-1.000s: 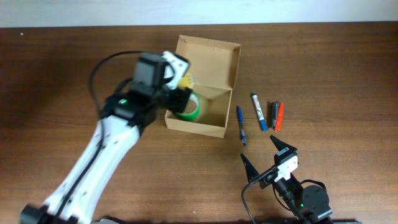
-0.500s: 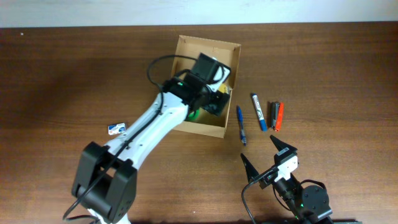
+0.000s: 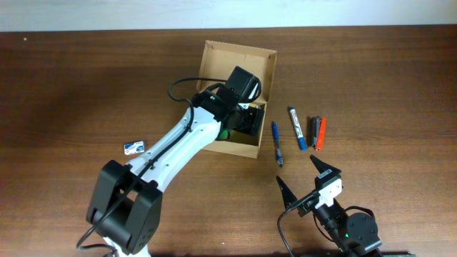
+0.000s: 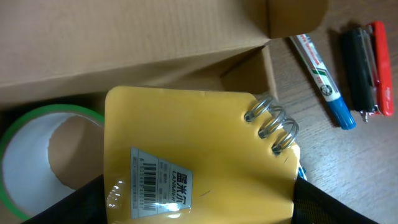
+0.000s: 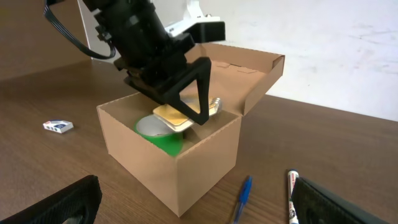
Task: Pack container
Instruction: 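Lift the yellow notepad and carry it over the box, then lower the notepad into the box beside the tape and release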
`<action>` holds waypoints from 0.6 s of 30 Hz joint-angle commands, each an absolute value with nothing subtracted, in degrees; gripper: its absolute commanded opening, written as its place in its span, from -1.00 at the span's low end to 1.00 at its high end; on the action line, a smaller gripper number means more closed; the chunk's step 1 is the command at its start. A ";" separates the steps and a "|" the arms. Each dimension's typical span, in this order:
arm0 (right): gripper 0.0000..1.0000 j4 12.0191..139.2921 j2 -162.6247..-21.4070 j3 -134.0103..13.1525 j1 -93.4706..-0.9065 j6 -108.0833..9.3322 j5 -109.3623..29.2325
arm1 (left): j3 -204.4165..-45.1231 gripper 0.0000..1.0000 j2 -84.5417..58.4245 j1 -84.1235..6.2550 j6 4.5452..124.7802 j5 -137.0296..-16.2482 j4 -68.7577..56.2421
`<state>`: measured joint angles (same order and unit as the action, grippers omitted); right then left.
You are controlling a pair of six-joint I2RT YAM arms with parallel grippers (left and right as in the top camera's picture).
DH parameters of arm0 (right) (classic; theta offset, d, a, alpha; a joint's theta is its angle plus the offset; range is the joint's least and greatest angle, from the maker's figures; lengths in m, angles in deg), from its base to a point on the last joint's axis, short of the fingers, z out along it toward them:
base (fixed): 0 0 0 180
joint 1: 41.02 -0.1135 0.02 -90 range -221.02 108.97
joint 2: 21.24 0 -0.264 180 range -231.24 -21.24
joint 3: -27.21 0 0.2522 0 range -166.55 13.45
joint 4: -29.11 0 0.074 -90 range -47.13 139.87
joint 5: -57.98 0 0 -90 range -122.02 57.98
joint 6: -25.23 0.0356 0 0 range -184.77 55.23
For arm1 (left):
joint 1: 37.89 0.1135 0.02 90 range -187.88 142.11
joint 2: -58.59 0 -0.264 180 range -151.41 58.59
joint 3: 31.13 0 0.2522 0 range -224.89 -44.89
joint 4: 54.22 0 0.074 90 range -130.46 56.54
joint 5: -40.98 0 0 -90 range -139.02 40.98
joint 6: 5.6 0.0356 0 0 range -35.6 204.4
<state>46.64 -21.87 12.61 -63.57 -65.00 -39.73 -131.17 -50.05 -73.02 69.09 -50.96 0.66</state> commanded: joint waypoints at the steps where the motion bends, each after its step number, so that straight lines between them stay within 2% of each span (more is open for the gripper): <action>1: 0.98 46.51 -21.39 13.15 -63.90 -65.18 -39.22 | -132.79 -0.05 -51.93 -73.37 67.03 -50.56 0.29; 18: 0.99 46.51 -21.39 13.15 -63.90 -65.18 -39.22 | -132.79 -0.05 -54.03 -73.37 63.73 -49.27 -4.52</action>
